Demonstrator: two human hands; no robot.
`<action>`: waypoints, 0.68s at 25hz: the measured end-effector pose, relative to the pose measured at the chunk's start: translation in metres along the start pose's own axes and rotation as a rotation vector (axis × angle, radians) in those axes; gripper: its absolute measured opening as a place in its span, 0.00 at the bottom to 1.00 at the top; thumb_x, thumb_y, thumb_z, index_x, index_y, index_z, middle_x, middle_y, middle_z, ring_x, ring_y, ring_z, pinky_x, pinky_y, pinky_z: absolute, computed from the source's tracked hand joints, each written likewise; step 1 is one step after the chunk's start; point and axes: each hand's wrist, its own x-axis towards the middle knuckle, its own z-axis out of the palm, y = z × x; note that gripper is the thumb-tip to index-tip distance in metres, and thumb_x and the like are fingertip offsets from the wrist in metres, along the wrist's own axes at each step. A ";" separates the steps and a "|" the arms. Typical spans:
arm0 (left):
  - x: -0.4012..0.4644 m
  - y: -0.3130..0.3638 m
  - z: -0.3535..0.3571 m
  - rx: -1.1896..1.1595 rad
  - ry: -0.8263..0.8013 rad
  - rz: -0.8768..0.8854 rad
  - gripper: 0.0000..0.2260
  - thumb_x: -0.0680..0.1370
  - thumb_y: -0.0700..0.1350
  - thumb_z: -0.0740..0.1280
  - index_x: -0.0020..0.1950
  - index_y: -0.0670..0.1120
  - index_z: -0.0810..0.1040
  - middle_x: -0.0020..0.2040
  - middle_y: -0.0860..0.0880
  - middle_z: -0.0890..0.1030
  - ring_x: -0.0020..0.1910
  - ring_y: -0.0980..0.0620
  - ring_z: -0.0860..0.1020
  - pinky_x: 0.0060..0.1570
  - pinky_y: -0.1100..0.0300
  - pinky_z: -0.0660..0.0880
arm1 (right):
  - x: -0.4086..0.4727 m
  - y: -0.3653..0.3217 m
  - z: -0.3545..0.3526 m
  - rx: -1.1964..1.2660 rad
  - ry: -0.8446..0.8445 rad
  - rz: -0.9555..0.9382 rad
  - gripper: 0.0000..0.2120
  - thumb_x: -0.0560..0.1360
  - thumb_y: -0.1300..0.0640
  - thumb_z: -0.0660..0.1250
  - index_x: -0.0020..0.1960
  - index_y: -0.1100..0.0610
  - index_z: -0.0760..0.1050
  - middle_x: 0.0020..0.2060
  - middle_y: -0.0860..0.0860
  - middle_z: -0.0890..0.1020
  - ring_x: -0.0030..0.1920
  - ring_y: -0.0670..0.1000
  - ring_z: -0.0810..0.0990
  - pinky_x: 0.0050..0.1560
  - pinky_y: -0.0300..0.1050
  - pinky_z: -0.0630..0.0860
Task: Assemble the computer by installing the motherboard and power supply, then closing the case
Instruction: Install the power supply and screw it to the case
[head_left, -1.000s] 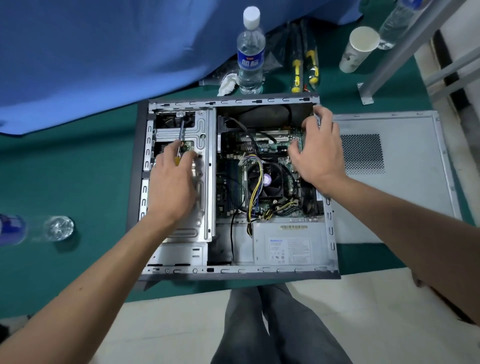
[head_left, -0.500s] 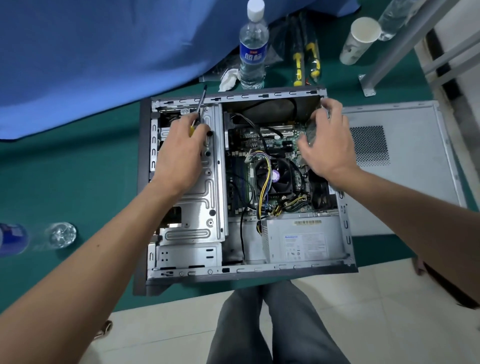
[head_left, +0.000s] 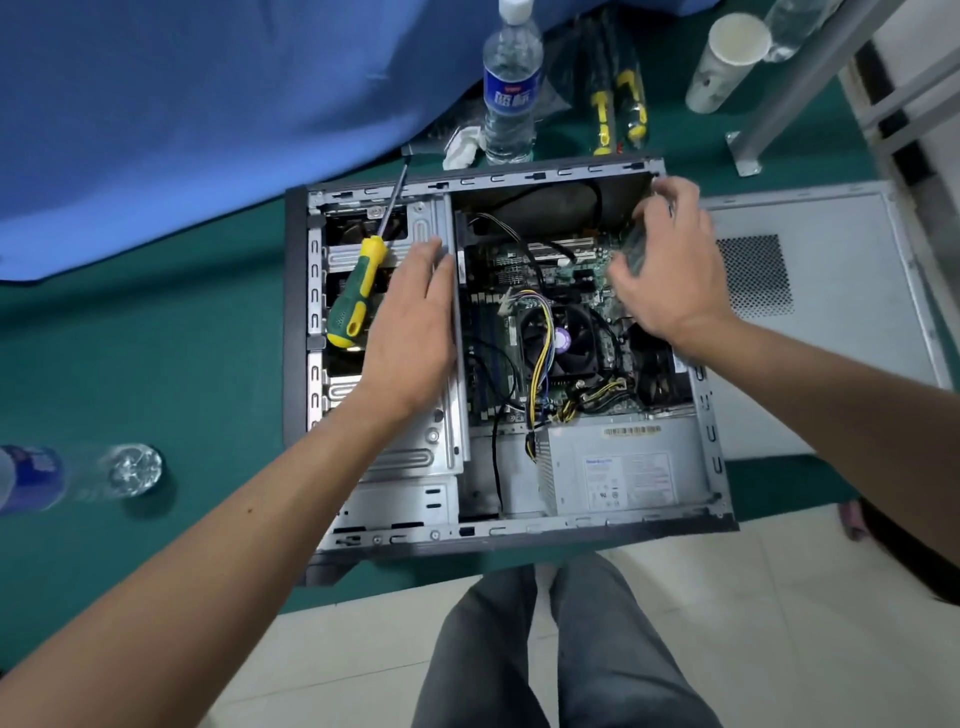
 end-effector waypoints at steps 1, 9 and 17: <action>-0.003 0.000 0.003 -0.056 -0.003 -0.016 0.21 0.84 0.40 0.52 0.78 0.39 0.62 0.77 0.42 0.63 0.77 0.50 0.60 0.78 0.54 0.54 | 0.000 -0.001 -0.001 0.004 -0.004 0.002 0.16 0.74 0.51 0.66 0.58 0.57 0.69 0.71 0.53 0.63 0.64 0.57 0.71 0.61 0.55 0.76; -0.001 -0.008 0.009 -0.072 0.034 0.018 0.20 0.83 0.39 0.54 0.75 0.36 0.65 0.73 0.39 0.68 0.73 0.44 0.65 0.76 0.54 0.59 | -0.006 -0.006 -0.009 -0.012 0.079 -0.070 0.15 0.77 0.54 0.63 0.61 0.59 0.72 0.69 0.58 0.67 0.70 0.58 0.64 0.71 0.54 0.64; -0.001 -0.009 0.012 -0.037 0.068 0.047 0.20 0.82 0.41 0.53 0.72 0.36 0.67 0.69 0.39 0.70 0.69 0.44 0.67 0.72 0.67 0.55 | -0.029 -0.064 0.016 -0.162 -0.441 -0.869 0.17 0.78 0.63 0.60 0.67 0.60 0.70 0.59 0.56 0.75 0.59 0.55 0.73 0.56 0.52 0.76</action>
